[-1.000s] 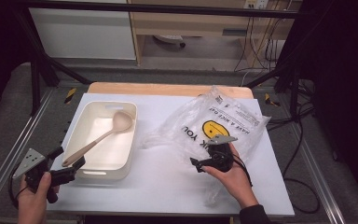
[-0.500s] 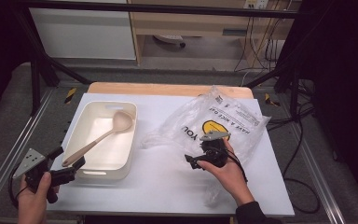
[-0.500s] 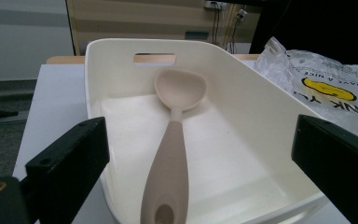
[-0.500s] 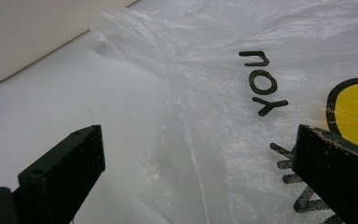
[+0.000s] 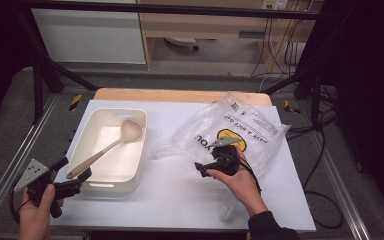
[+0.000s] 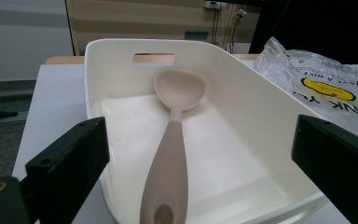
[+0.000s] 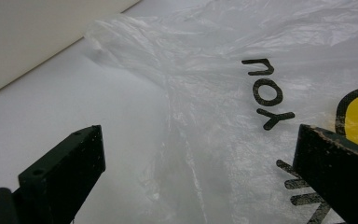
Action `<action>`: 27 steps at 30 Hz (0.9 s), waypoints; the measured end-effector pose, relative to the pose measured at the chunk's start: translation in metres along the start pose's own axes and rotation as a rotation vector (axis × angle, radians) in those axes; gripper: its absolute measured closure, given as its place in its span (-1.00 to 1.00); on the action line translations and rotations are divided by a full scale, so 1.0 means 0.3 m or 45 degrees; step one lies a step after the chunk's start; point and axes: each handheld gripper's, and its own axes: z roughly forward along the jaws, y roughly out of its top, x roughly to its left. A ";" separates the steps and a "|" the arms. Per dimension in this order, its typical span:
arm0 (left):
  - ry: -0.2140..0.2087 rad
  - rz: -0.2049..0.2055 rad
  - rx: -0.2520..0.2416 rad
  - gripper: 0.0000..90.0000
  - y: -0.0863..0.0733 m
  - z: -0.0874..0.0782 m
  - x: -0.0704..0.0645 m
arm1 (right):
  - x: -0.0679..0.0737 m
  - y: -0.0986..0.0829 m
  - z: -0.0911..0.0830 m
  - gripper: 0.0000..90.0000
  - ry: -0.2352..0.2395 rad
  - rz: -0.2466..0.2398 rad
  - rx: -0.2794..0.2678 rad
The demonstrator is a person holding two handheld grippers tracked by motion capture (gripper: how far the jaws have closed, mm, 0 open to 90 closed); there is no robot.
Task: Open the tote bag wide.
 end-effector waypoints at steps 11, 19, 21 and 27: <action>0.001 0.000 0.001 -0.92 0.000 0.000 0.000 | -0.005 -0.002 0.033 -0.91 -0.009 0.031 0.049; 0.001 0.001 0.002 -0.92 0.000 0.001 0.000 | -0.005 -0.009 0.044 -0.90 -0.009 0.032 0.085; 0.002 0.001 0.002 -0.92 0.000 0.001 0.000 | -0.003 -0.011 0.048 -0.90 -0.011 0.028 0.088; 0.003 0.000 0.000 -0.92 0.000 0.000 0.000 | 0.001 -0.014 0.055 -0.89 -0.005 0.029 0.106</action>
